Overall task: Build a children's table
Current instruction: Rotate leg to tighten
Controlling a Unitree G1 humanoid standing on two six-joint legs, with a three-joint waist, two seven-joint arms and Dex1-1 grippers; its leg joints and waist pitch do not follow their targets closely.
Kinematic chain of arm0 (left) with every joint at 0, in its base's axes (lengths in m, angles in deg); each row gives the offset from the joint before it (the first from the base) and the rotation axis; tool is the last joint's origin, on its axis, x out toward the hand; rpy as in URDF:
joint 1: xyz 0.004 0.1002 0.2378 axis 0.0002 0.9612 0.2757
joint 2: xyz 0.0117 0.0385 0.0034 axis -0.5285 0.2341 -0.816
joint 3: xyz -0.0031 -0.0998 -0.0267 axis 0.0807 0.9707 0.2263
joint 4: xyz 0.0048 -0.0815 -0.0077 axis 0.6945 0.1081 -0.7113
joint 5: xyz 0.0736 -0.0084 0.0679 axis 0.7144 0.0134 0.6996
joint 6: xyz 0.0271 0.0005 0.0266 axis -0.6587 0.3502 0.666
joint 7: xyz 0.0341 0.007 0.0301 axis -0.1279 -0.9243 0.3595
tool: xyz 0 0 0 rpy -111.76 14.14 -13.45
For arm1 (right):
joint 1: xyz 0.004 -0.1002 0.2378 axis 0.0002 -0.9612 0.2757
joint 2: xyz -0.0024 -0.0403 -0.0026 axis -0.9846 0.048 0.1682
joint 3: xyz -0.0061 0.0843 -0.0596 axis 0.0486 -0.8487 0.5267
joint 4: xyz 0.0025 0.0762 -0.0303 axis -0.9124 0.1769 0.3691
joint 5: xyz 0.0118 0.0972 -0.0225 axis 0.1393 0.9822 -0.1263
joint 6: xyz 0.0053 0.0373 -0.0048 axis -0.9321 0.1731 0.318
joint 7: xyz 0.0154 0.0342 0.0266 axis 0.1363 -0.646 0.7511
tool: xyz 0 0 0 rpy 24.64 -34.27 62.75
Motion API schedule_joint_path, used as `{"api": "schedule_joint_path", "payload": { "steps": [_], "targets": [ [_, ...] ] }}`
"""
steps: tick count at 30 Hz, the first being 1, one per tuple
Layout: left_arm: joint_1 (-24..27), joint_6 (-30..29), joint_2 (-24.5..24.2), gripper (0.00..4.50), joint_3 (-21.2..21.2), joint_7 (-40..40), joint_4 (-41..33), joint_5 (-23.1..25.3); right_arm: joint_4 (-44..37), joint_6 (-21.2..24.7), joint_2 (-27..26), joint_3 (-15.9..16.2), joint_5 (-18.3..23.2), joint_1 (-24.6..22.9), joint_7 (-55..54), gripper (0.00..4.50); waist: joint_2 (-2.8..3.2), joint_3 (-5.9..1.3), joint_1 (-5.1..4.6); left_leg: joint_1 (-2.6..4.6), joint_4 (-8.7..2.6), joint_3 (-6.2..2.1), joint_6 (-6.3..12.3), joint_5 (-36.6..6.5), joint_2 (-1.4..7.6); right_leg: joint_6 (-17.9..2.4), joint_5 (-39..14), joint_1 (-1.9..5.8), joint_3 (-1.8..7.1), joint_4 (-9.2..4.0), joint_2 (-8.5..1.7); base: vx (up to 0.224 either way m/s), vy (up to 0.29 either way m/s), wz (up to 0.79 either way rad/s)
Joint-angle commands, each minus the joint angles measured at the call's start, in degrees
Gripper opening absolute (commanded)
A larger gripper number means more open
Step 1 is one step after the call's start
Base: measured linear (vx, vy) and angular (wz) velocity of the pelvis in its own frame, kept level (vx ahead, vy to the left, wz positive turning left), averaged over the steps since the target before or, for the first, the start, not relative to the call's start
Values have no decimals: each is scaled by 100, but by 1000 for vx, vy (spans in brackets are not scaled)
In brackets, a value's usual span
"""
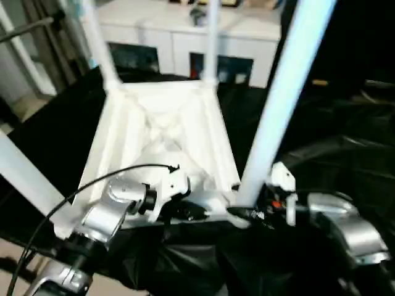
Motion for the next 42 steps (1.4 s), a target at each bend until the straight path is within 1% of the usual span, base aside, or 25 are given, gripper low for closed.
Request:
{"api": "schedule_joint_path", "payload": {
  "steps": [1,3,4,5,6,9,13,17,19,22,23,25,27,28,29,30,31,33,34,36,37,38,40,41,42],
  "targets": [
    [-184,98,18,0,-111,75,7,-91,-4,199,62,567,-46,-168,451,302,-79,-292,13,35,-228,94,791,-487,59,-1696,513,296,107,-173,-62,0,0,0],
    [-233,97,-19,0,-127,160,36,-122,-14,170,137,627,-26,-143,575,302,-65,-265,61,52,-262,94,663,-829,83,-1598,-131,286,114,-217,-80,0,0,0],
    [-233,97,-19,0,-127,160,36,-122,-14,170,137,627,-26,-143,575,302,-65,-252,67,51,-277,94,609,-932,86,-1562,-297,281,118,-232,-80,0,0,0],
    [-259,118,-14,0,-126,165,81,-112,15,109,134,627,-46,-122,573,289,-70,-242,74,62,-298,92,493,-1148,91,-1488,-596,271,127,-255,-83,0,0,0],
    [-264,132,-10,0,-121,155,88,-104,46,93,123,626,-62,-97,576,279,-50,-235,82,75,-316,82,396,-1308,95,-1423,-817,258,136,-273,-86,0,0,0],
    [-249,169,28,0,-56,50,101,-87,123,106,26,560,-19,-32,514,268,-71,-226,61,66,-342,72,232,-1534,88,-1294,-1126,253,155,-298,-84,0,0,0],
    [-202,183,41,0,-28,-42,90,-74,79,164,-37,535,60,-53,479,238,-84,-236,61,58,-334,74,219,-1470,78,-1231,-1067,252,162,-298,-83,0,0,0],
    [-75,111,83,0,57,-215,-22,-143,-41,211,-113,515,116,-179,319,226,-84,-233,59,40,-328,72,250,-1365,71,-1219,-997,258,159,-291,-80,0,0,0],
    [-8,48,146,0,119,-424,-111,-157,-82,217,-270,400,135,-291,25,224,-76,-224,53,33,-340,69,218,-1460,75,-1187,-1125,250,163,-305,-87,0,0,0],
    [47,2,308,0,203,-841,-194,-93,72,212,-614,230,22,-340,-630,219,-76,-195,32,45,-374,56,89,-1829,61,-993,-1823,213,161,-374,-89,0,0,0],
    [73,-37,403,0,225,-1042,-227,-51,210,172,-782,181,-95,-322,-967,218,-61,-181,1,26,-395,36,5,-1942,57,-902,-2083,207,155,-387,-94,0,0,0],
    [115,-128,569,0,216,-1363,-262,49,502,80,-1058,98,-323,-249,-1585,215,-73,-164,-74,32,-409,14,-92,-2181,35,-736,-2565,184,133,-450,-100,0,0,0],
    [159,-318,857,0,217,-1890,-267,208,933,-56,-1440,-37,-607,-96,-2505,210,-83,-138,-201,5,-418,-30,-192,-2381,5,-486,-3211,166,93,-506,-114,-25,-2,-5],
    [161,-414,1079,0,192,-2191,-235,291,1175,87,-1734,-157,-710,37,-3149,207,-90,-131,-236,9,-416,-43,-196,-2459,-12,-406,-3418,162,75,-536,-105,-77,0,-17],
    [155,-450,1172,0,180,-2318,-216,330,1255,137,-1852,-202,-744,85,-3397,205,-110,-115,-284,13,-407,-58,-204,-2537,-31,-262,-3750,141,53,-584,-105,-54,3,-13],
    [147,-473,1253,0,165,-2419,-196,362,1315,198,-1955,-241,-765,127,-3607,202,-94,-119,-315,39,-397,-85,-224,-2645,-42,-154,-3977,131,15,-632,-111,-52,11,-12],
    [155,-509,1359,0,126,-2510,-209,402,1345,314,-2116,-252,-815,152,-3876,202,-89,-124,-322,40,-400,-92,-214,-2673,-47,-120,-4002,142,-1,-651,-111,0,0,0],
    [164,-530,1415,0,101,-2551,-226,424,1345,376,-2205,-247,-849,155,-4014,202,-50,-133,-341,100,-412,-100,-146,-2840,-42,-161,-3816,102,-18,-712,-93,0,0,0],
    [173,-553,1516,0,49,-2639,-237,435,1343,367,-2337,-203,-906,148,-4132,202,-111,-124,-360,96,-415,-96,-123,-2885,-36,-172,-3777,91,-26,-720,-81,0,0,0],
    [193,-552,1583,0,-17,-2675,-266,433,1331,288,-2428,-148,-942,128,-4120,253,-54,-110,-411,96,-469,-139,-123,-3109,-13,-220,-3649,131,-78,-717,-83,0,0,0],
    [193,-552,1583,0,-17,-2675,-266,433,1331,288,-2428,-148,-942,128,-4120,253,-50,-107,-428,89,-480,-153,-126,-3183,-10,-226,-3610,145,-92,-722,-84,0,0,0],
    [199,-559,1595,0,-29,-2696,-282,437,1337,251,-2440,-153,-961,130,-4126,269,-60,-102,-450,105,-490,-164,-128,-3327,-3,-241,-3556,141,-106,-734,-82,0,0,0],
    [203,-589,1570,0,-49,-2682,-354,472,1411,234,-2502,-334,-832,186,-4153,269,-56,-107,-462,119,-509,-170,-118,-3362,3,-308,-3417,155,-96,-729,-96,0,0,0],
    [208,-585,1530,0,-66,-2618,-388,474,1392,230,-2471,-351,-802,210,-4102,303,-53,-110,-469,110,-519,-176,-118,-3357,8,-349,-3328,164,-86,-720,-102,0,0,0],
    [208,-585,1530,0,-66,-2618,-388,474,1392,230,-2471,-351,-802,210,-4102,303,-66,-122,-471,103,-519,-164,-108,-3274,9,-392,-3202,167,-61,-704,-106,0,0,0]
  ]
}}
